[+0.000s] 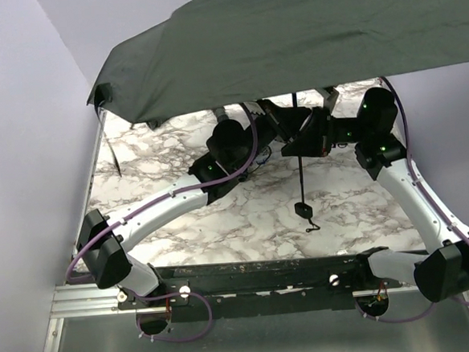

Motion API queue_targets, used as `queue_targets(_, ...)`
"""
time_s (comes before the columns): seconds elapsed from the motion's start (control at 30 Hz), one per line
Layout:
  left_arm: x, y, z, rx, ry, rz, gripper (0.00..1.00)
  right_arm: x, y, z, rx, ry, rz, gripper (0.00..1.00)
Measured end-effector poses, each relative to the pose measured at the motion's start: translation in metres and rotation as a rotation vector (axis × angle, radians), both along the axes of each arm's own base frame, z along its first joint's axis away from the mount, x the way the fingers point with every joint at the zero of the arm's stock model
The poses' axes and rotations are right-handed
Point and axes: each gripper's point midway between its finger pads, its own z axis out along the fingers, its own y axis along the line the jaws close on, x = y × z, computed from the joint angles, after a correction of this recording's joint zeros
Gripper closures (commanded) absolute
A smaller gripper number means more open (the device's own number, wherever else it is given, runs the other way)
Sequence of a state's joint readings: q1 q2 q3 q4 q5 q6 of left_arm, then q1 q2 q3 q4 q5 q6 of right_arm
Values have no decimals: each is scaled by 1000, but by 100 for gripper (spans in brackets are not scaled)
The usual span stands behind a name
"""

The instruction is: Put away the umbrella

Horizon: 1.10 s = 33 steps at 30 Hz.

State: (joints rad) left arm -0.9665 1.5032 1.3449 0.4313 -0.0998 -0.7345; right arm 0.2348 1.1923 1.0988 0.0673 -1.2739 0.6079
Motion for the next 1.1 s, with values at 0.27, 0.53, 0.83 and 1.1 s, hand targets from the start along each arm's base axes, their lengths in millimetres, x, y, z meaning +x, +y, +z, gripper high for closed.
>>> queue_targets(0.27,-11,4,2,-64,-26,-41,76,-8,0,1,11,-6,33,99)
queue_targets(0.53,-40,17,13,-128,-85,-165,26,-21,-3,0,12,12,76,99)
queue_targets(0.83,-32,61,43,-303,-123,-247,22,-35,-6,-2,11,14,126,99)
queue_targets(1.1,-23,60,65,-361,-148,-286,31,-44,-8,-3,10,19,170,99)
